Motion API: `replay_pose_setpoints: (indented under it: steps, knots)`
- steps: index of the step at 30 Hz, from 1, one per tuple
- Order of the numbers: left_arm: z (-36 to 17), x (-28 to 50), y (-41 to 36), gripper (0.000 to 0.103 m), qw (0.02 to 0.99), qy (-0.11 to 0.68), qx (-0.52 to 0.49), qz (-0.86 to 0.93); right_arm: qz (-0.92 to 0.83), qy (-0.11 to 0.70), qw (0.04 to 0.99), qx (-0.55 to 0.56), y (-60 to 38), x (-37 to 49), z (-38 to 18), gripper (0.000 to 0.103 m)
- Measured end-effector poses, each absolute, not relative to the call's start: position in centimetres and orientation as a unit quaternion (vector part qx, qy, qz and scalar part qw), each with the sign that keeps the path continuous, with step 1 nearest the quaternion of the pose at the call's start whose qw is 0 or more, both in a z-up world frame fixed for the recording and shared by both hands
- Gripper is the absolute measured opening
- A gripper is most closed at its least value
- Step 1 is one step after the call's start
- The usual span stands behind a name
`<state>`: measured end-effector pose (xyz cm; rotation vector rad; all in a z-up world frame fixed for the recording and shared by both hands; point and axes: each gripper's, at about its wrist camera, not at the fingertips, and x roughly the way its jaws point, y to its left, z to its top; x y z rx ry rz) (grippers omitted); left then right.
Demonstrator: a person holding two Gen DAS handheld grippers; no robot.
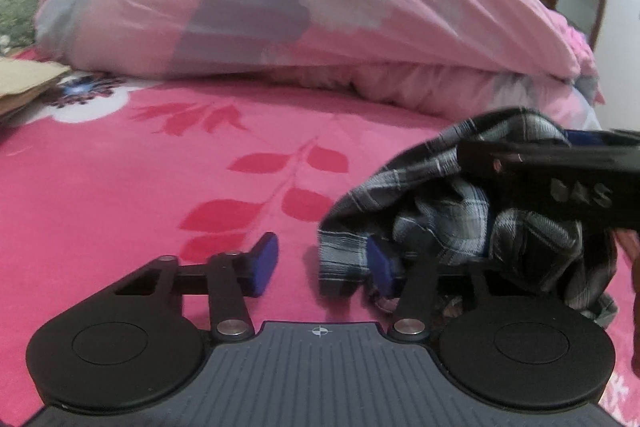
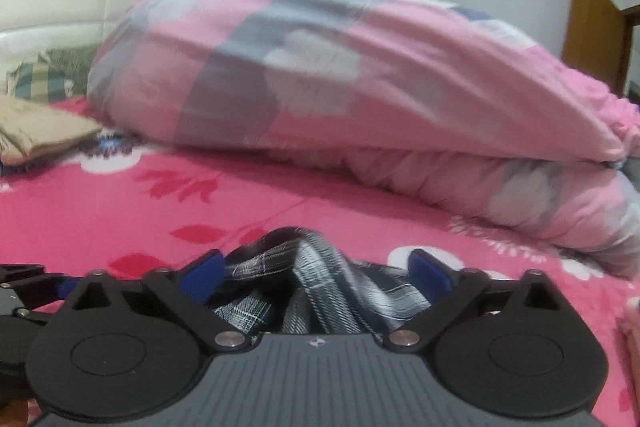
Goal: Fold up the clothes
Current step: 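Grasp the plaid shirt with the right gripper while the left gripper grasps it too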
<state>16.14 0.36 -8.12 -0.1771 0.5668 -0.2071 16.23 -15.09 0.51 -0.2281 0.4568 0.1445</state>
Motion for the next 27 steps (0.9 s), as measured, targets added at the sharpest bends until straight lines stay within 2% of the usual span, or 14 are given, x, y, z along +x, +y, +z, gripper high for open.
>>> replay_pose_setpoints:
  steps: [1,2,8,15,17,18,19,20,22,24,25,26,27]
  knots:
    - [-8.0,16.0,0.2,0.037,0.952,0.277,-0.083,-0.105,0.074,0.227,0.966,-0.103,-15.4,16.3,0.5,0.062]
    - [-7.9,15.9,0.0,0.036,0.952,0.275,-0.078,-0.109,0.076,0.228,0.966,-0.094,-15.6,16.3,0.5,0.053]
    - [-6.6,14.3,-0.6,0.036,0.957,0.256,-0.054,-0.128,0.08,0.193,0.978,-0.01,-19.2,12.9,2.3,0.01]
    - [-5.0,12.8,-1.7,0.036,0.96,0.236,-0.04,-0.144,0.065,0.166,0.981,0.073,-24.3,6.6,4.1,0.004]
    - [-4.6,12.5,-2.1,0.039,0.962,0.227,-0.033,-0.146,0.052,0.168,0.981,0.084,-25.6,4.8,4.1,0.004]
    - [-4.4,12.4,-2.3,0.043,0.963,0.223,-0.03,-0.146,0.045,0.17,0.98,0.089,-26.2,3.9,4.1,0.004]
    - [-4.2,12.3,-2.6,0.054,0.964,0.218,-0.026,-0.147,0.044,0.174,0.979,0.095,-26.7,3.4,4.0,0.004]
    - [-4.0,12.4,-2.8,0.057,0.965,0.215,-0.022,-0.146,0.044,0.18,0.977,0.102,-27.2,3.0,3.9,0.005]
    - [-4.0,13.3,-3.2,0.058,0.967,0.215,-0.011,-0.135,0.042,0.188,0.975,0.112,-27.8,2.4,3.8,0.008]
    - [-4.2,14.2,-3.4,0.058,0.967,0.224,-0.002,-0.12,0.046,0.2,0.972,0.112,-27.6,3.0,3.9,0.024]
    - [-4.4,14.7,-3.4,0.058,0.967,0.23,0.002,-0.112,0.051,0.199,0.973,0.108,-27.1,3.4,3.9,0.05]
    - [-4.7,15.3,-3.4,0.058,0.966,0.236,0.006,-0.107,0.056,0.196,0.974,0.102,-26.6,3.9,3.9,0.068]
    - [-5.1,15.8,-3.3,0.058,0.965,0.241,0.009,-0.103,0.061,0.193,0.975,0.096,-26.1,4.3,3.9,0.072]
